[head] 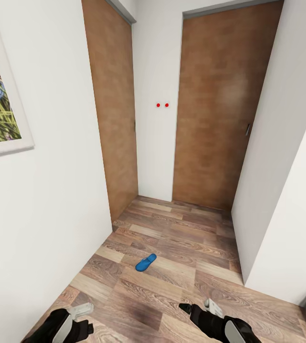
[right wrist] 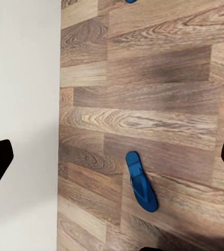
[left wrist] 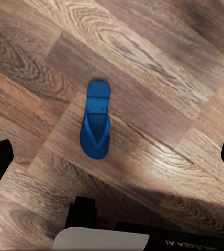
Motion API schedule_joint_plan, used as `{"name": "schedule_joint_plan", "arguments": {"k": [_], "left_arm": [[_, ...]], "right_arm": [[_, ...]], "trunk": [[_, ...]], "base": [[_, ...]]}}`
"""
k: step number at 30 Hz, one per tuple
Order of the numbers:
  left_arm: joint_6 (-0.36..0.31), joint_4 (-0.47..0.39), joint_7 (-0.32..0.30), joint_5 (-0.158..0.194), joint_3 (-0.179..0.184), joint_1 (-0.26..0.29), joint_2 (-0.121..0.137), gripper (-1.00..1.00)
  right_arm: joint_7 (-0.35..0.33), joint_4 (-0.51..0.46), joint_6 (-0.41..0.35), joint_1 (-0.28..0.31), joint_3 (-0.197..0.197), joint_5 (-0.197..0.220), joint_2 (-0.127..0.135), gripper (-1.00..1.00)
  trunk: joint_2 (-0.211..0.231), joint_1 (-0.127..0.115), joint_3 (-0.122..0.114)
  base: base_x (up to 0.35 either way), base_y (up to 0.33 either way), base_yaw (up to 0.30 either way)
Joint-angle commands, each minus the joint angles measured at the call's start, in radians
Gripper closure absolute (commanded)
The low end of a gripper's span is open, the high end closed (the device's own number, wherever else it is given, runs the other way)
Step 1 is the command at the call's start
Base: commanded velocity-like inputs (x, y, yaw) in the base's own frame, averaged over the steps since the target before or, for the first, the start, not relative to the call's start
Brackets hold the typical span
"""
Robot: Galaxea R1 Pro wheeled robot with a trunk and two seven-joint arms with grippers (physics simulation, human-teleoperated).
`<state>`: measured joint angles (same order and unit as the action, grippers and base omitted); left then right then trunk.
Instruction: In the bedroom, move the book from the bed onto either nightstand, and place the two sandals side by side next to the bed.
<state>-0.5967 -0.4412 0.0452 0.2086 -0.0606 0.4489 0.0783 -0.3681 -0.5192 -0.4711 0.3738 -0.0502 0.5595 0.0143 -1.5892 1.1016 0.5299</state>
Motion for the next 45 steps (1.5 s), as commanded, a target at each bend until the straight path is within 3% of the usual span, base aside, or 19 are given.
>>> {"name": "schedule_joint_plan", "arguments": {"k": [1,13,22,27,45], "left_arm": [[-0.015,-0.002,0.004,0.01,-0.002,0.002,0.001,-1.0],[-0.094,0.009,0.001,0.011,-0.002,0.022,0.022,-1.0],[-0.106,0.01,-0.001,0.014,-0.002,0.025,0.044,-1.0],[-0.107,0.01,0.0,0.012,0.0,0.025,0.044,-1.0],[-0.107,0.01,-0.001,0.012,0.005,0.025,0.041,-1.0]], "right_arm": [[-0.002,-0.001,-0.008,0.0,-0.005,0.004,0.0,-1.0],[-0.041,-0.005,-0.011,0.0,-0.005,0.007,0.003,-1.0],[-0.277,-0.005,-0.01,0.0,-0.009,0.006,0.004,-1.0],[-0.356,-0.005,-0.008,0.0,-0.01,0.005,0.005,-1.0],[-0.407,0.002,-0.009,0.0,-0.01,0.005,0.006,-1.0]], "trunk": [[-0.008,0.004,0.004],[-0.092,0.05,0.042],[-0.155,0.084,0.07],[-0.19,0.104,0.086],[-0.316,0.173,0.142]], "base": [[0.0,0.0,0.0],[0.0,0.0,0.0],[0.0,0.0,0.0],[0.0,0.0,0.0],[0.0,0.0,0.0]]}}
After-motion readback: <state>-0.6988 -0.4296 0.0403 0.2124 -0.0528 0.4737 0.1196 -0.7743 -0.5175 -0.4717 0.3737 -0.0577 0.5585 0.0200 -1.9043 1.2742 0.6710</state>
